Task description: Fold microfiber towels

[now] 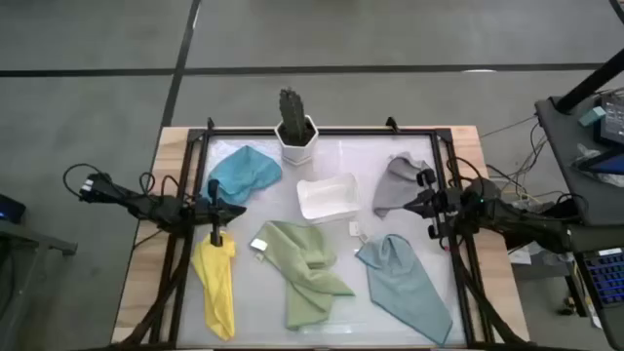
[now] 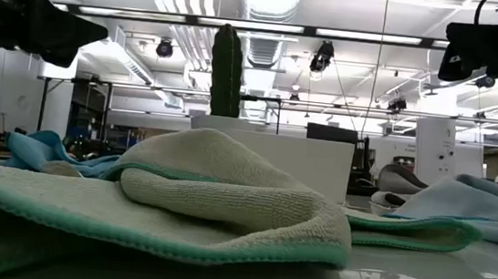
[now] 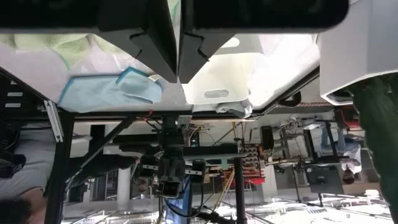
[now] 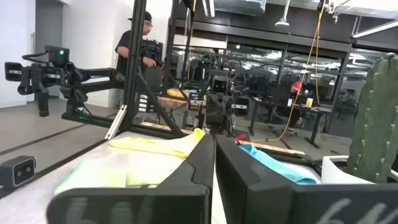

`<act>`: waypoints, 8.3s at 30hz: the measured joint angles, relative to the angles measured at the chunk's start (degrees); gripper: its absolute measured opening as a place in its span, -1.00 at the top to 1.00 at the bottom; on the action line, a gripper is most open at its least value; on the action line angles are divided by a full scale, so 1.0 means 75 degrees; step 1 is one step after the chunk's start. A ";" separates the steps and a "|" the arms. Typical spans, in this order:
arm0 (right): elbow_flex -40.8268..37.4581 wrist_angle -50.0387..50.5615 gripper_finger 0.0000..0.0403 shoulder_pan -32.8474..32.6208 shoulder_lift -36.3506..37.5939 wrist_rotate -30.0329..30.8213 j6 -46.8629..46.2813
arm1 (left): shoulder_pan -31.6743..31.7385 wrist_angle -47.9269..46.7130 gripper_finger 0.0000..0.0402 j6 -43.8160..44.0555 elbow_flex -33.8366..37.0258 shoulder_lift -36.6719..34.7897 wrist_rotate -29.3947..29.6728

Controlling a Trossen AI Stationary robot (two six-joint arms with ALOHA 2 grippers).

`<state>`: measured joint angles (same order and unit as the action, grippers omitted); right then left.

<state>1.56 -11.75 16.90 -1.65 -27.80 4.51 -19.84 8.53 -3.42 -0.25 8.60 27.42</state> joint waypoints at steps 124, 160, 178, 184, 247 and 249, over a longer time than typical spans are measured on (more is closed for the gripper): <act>0.0000 -0.0007 0.96 -0.0013 0.0000 -0.0076 -0.1678 | 0.0000 0.0009 1.00 0.0019 0.0000 0.0000 -0.0002; 0.0000 -0.0163 0.96 -0.0003 0.0000 0.2531 -0.2647 | 0.0000 0.3406 1.00 0.3647 -0.1209 0.2802 0.1835; 0.0000 -0.1340 0.96 -0.0003 0.0000 0.2729 -0.0667 | 0.0238 -0.0420 1.00 0.7334 -0.4291 0.5594 0.1805; 0.0000 -0.1598 0.96 -0.0003 0.0000 0.2730 -0.0175 | 0.0432 -0.2364 1.00 0.9229 -0.5060 0.5893 0.0847; 0.0000 -0.2471 0.96 0.0000 0.0000 0.2723 0.0487 | 0.0338 -0.6094 0.01 1.2730 -0.5537 1.0194 -0.2547; 0.0000 -0.2471 0.96 0.0000 0.0000 0.2723 0.0487 | 0.0344 -0.6088 0.03 1.2727 -0.5537 1.0233 -0.2589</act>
<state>1.56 -30.28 16.91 -1.65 -7.38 8.16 -17.26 -37.12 92.03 -41.78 85.35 8.00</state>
